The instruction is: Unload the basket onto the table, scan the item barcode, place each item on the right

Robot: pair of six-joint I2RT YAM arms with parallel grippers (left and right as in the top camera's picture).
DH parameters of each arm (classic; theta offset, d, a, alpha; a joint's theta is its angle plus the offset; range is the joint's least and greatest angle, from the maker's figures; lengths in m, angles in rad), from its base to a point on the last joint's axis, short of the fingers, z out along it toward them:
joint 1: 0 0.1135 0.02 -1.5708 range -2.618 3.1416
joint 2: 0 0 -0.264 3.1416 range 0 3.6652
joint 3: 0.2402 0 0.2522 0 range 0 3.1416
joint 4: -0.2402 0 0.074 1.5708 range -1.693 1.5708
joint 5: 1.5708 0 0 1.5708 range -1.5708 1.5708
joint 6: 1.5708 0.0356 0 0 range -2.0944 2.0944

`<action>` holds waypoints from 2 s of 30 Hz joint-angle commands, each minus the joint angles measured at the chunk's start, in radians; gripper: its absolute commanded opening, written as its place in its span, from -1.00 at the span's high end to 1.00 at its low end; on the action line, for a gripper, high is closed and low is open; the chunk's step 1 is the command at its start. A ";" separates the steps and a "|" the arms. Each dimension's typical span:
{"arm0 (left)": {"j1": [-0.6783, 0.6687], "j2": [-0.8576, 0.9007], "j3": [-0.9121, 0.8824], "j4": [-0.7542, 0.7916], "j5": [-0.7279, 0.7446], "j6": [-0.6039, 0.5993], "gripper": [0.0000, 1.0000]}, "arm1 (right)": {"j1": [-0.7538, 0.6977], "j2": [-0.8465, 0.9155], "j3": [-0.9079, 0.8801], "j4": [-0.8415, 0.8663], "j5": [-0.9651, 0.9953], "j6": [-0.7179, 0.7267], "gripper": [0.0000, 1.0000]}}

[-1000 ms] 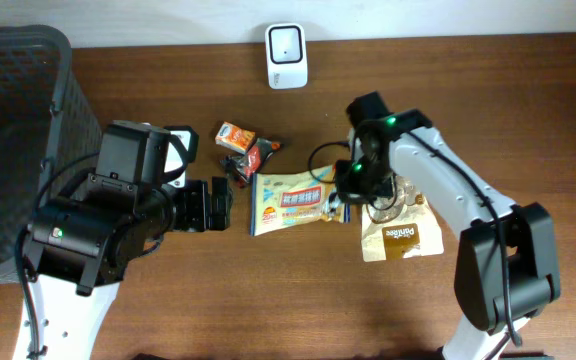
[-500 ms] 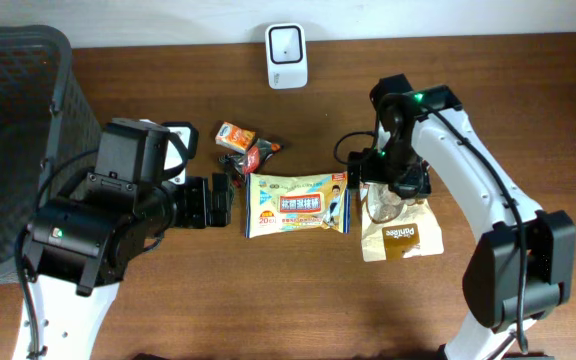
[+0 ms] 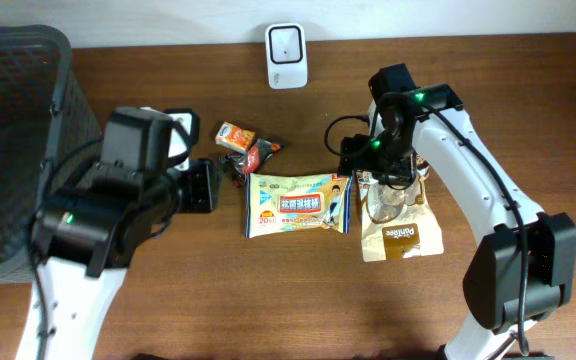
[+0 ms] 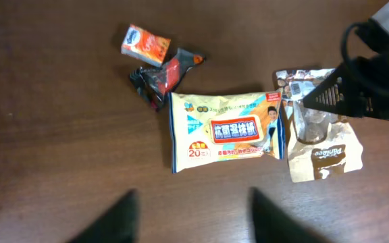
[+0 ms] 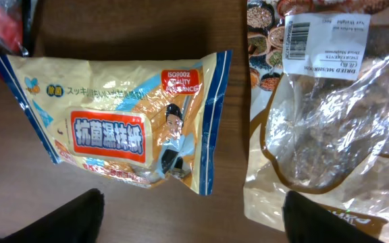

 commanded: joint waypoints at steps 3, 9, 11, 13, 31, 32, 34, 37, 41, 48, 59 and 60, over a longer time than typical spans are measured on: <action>0.000 0.194 0.005 0.043 0.099 -0.019 1.00 | 0.015 -0.015 0.016 0.035 -0.016 -0.003 0.32; 0.001 0.425 0.005 0.073 0.130 -0.016 1.00 | 0.050 0.011 0.002 0.054 -0.016 0.000 0.92; 0.000 0.494 0.005 0.081 0.191 -0.014 1.00 | 0.064 0.031 -0.014 0.063 -0.014 0.016 0.92; 0.000 0.552 0.005 0.089 0.291 0.038 1.00 | 0.075 0.045 -0.040 0.090 -0.016 0.028 0.92; -0.003 0.882 -0.028 0.157 0.143 0.064 1.00 | 0.119 0.065 -0.364 0.447 -0.082 0.129 0.92; -0.003 0.882 -0.028 0.157 0.093 0.043 1.00 | 0.119 0.065 -0.380 0.462 -0.074 0.129 0.92; -0.003 0.882 -0.028 0.153 0.004 -0.017 1.00 | 0.119 0.065 -0.391 0.440 -0.007 0.155 0.92; -0.003 0.880 -0.028 0.141 -0.070 -0.045 1.00 | 0.116 0.063 -0.386 0.358 0.150 0.197 0.92; -0.003 0.856 0.000 0.091 -0.123 -0.048 1.00 | 0.098 0.058 -0.316 0.214 0.218 0.200 0.92; -0.005 0.699 0.060 0.053 -0.025 -0.048 1.00 | 0.099 0.045 -0.111 0.070 0.097 0.148 0.92; -0.072 0.704 -0.114 0.267 0.378 -0.040 1.00 | 0.103 0.048 -0.243 0.287 -0.099 0.132 0.87; -0.077 0.704 -0.151 0.325 0.425 -0.040 1.00 | 0.104 0.048 -0.271 0.315 -0.102 0.146 0.86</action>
